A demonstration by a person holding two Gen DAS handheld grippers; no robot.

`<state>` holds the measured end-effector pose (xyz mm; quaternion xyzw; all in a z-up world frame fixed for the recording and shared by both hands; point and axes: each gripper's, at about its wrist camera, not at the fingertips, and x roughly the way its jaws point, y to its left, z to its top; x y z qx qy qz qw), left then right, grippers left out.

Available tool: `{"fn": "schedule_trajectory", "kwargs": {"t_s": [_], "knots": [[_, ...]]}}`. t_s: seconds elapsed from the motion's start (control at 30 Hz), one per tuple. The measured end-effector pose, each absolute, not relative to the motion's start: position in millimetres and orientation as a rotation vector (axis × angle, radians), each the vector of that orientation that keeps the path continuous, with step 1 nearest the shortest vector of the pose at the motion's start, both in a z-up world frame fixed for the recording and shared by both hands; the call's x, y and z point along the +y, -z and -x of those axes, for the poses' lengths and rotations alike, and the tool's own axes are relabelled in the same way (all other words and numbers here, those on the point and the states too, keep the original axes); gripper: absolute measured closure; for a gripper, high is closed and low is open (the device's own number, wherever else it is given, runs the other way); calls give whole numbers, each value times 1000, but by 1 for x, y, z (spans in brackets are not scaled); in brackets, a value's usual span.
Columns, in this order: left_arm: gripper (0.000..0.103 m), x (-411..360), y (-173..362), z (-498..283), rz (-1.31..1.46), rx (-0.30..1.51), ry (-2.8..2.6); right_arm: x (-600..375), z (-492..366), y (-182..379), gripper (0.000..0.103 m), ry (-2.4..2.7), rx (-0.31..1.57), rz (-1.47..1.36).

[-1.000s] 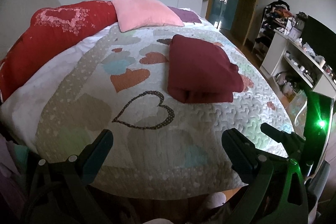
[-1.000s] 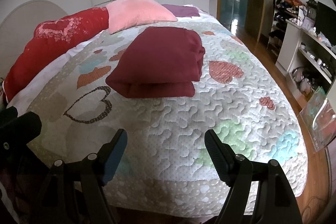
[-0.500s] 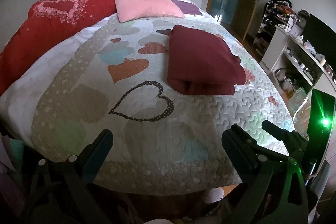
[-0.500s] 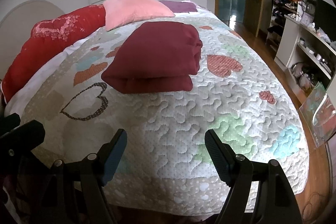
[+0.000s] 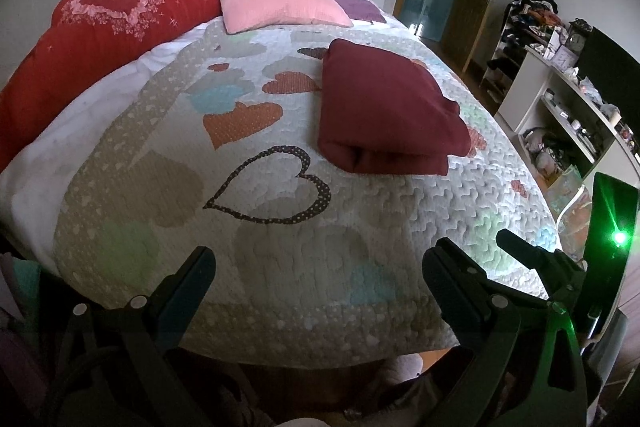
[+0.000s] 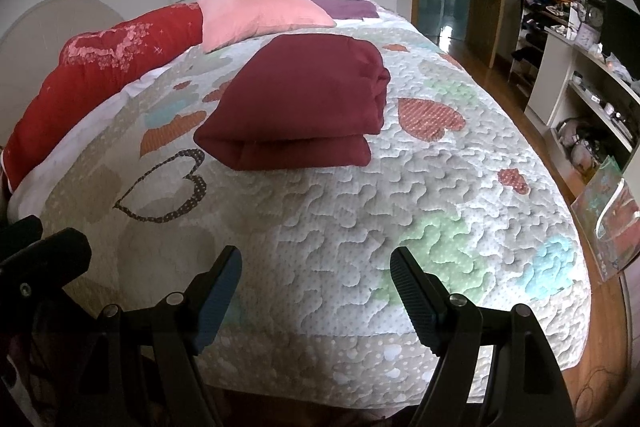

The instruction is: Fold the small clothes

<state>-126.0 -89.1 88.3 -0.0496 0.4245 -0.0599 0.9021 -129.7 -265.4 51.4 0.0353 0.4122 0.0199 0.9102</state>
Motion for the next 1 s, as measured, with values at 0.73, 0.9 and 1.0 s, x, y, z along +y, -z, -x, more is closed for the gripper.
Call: {"fn": "schedule_trajectory", "kwargs": {"t_s": [0.73, 0.9, 1.0], "knots": [[0, -88, -80, 122, 124, 913, 122, -265, 129, -48, 21, -42, 861, -71], [0, -87, -77, 120, 132, 927, 126, -266, 128, -46, 21, -45, 864, -71], [0, -87, -76, 119, 138, 938, 127, -267, 128, -45, 21, -47, 865, -70]]}}
